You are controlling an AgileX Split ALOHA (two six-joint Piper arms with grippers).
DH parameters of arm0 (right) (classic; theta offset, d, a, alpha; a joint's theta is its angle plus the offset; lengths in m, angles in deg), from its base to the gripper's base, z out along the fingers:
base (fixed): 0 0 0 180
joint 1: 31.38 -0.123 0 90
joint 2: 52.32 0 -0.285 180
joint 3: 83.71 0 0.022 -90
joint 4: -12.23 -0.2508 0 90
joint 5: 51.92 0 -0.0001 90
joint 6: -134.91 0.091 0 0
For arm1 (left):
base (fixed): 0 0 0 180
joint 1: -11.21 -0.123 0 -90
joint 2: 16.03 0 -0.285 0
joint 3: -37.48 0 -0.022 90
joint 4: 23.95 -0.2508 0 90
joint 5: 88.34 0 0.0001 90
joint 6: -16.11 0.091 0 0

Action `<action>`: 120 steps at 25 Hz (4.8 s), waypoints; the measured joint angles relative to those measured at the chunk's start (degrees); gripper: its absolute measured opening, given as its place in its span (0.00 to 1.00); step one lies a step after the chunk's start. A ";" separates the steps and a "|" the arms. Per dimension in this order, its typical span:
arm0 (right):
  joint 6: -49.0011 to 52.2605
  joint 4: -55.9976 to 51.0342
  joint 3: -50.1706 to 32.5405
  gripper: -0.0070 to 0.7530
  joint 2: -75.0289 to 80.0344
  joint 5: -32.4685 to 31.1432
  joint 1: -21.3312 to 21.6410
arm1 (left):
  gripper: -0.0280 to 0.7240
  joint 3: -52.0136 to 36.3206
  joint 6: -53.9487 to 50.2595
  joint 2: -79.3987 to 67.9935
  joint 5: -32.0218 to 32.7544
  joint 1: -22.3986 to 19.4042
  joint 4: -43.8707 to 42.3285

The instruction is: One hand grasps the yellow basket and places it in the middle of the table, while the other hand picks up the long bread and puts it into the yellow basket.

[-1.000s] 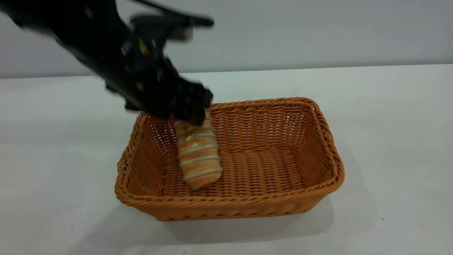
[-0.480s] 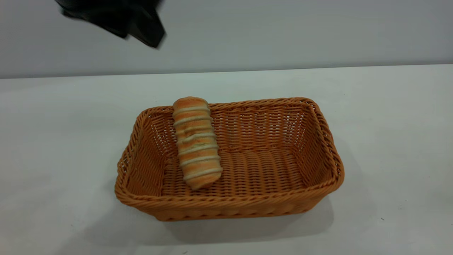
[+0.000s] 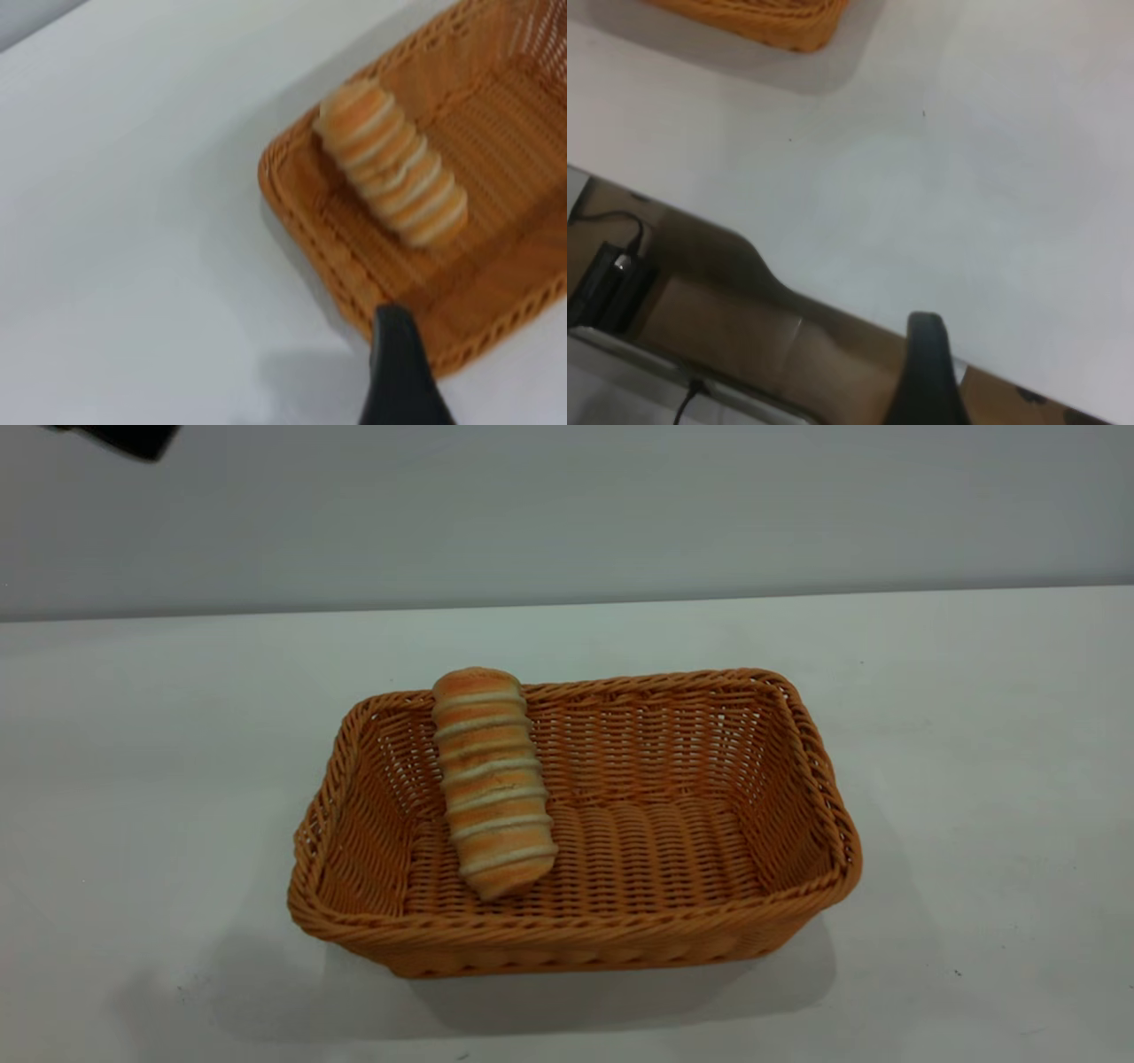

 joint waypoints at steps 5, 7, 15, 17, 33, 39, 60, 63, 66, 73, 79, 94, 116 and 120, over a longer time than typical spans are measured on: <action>0.00 2.04 -0.28 0.78 -2.38 0.11 0.00 | 0.74 -4.35 0.00 6.78 5.06 0.00 0.00; 0.00 2.67 -0.28 0.78 -2.71 0.11 0.00 | 0.74 -6.48 0.00 9.76 6.74 0.00 0.00; 0.00 3.76 -0.29 0.78 -3.08 0.11 0.00 | 0.74 -13.82 0.00 25.17 13.41 0.00 0.00; 0.00 3.81 -0.29 0.78 -3.08 0.11 0.00 | 0.74 -15.54 0.00 29.36 16.09 0.00 0.00; 0.00 3.87 -0.29 0.78 -3.08 0.17 0.00 | 0.74 -22.01 -3.91 59.72 30.05 0.00 -0.07; 0.00 3.87 -0.29 0.78 -3.08 0.17 0.00 | 0.74 -23.32 -4.18 63.56 30.89 0.00 -1.35; 2.76 3.87 -0.29 0.78 -7.62 0.06 0.00 | 0.74 -23.55 -4.23 63.67 30.51 0.00 -1.35; 2.83 3.87 -0.29 0.78 -10.21 0.00 0.00 | 0.74 -23.55 -4.23 63.79 30.51 0.00 -1.35; 2.83 3.87 -0.29 0.78 -10.44 -0.12 0.00 | 0.74 -23.55 -4.23 63.79 30.51 0.00 -1.35; 2.83 3.87 -0.29 0.78 -10.49 -0.12 0.00 | 0.74 -23.55 -4.23 64.09 30.51 -0.96 -1.41; 2.83 3.87 -0.29 0.78 -10.49 -0.14 5.26 | 0.74 -23.55 -4.23 64.09 30.51 -11.41 -1.41; 2.83 3.87 -0.29 0.78 -10.49 -0.19 19.88 | 0.74 -23.55 -4.17 64.09 30.49 -28.91 -1.41; 2.83 3.87 -0.29 0.78 -10.49 -0.19 19.96 | 0.74 -23.55 -4.12 64.09 30.49 -28.17 -1.41; 2.83 3.87 -0.29 0.78 -10.49 -0.19 19.96 | 0.74 -23.55 -4.12 64.09 30.49 -28.17 -1.41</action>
